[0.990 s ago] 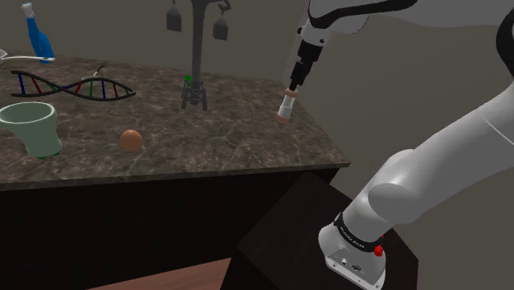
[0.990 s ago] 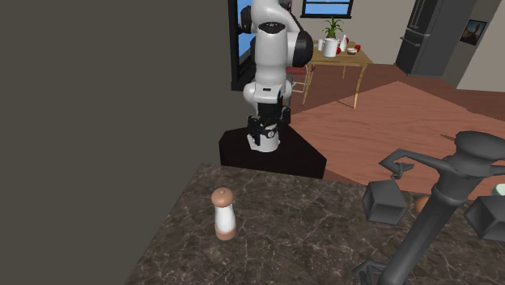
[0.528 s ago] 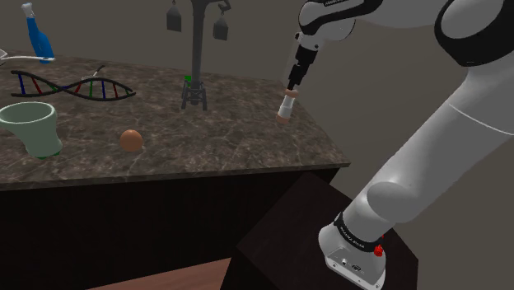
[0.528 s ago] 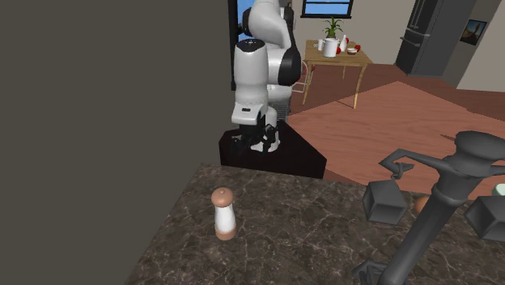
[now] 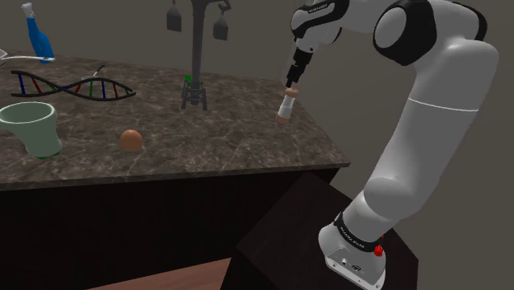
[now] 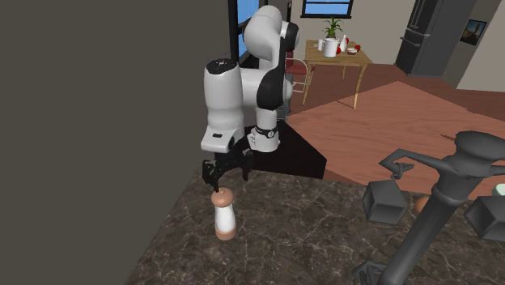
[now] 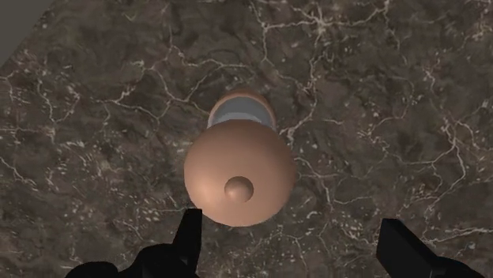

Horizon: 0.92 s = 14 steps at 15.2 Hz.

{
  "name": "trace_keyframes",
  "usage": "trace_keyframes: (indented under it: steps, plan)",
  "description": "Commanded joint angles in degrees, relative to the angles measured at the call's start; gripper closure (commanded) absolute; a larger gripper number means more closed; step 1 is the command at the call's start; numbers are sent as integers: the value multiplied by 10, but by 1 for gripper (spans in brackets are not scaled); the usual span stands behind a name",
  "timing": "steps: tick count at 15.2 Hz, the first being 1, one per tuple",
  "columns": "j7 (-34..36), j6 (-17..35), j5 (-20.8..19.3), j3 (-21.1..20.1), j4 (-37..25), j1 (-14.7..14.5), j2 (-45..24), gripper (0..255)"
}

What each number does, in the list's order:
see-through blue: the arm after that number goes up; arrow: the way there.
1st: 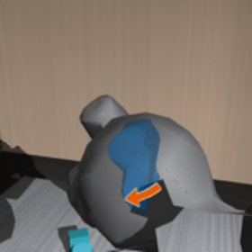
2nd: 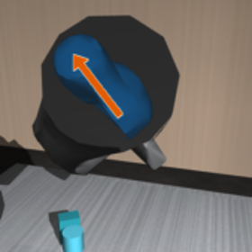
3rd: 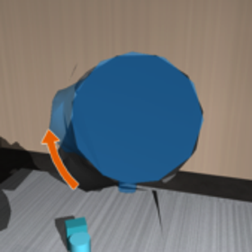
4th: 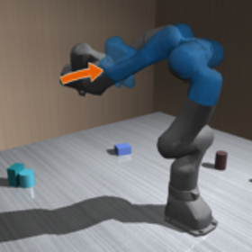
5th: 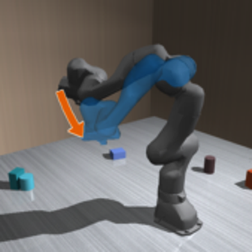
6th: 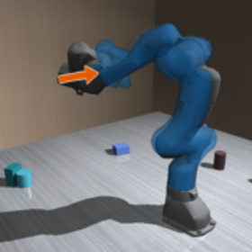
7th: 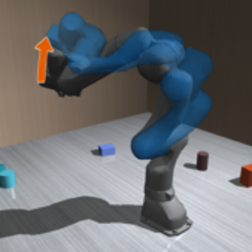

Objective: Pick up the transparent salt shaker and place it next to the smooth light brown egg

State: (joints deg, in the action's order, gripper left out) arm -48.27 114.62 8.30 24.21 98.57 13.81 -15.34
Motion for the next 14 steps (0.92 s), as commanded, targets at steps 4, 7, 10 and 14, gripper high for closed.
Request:
trace_keyframes:
  steps: [4, 7, 10, 14]
  plan:
    - [-22, 10, 24, -1, -41, 21, -52, 0]
    - [-25, 29, 29, -3, -29, 21, -60, 0]
    - [-28, 46, 33, -5, -19, 22, -68, 0]
    - [-28, 46, 33, -5, -20, 22, -68, 0]
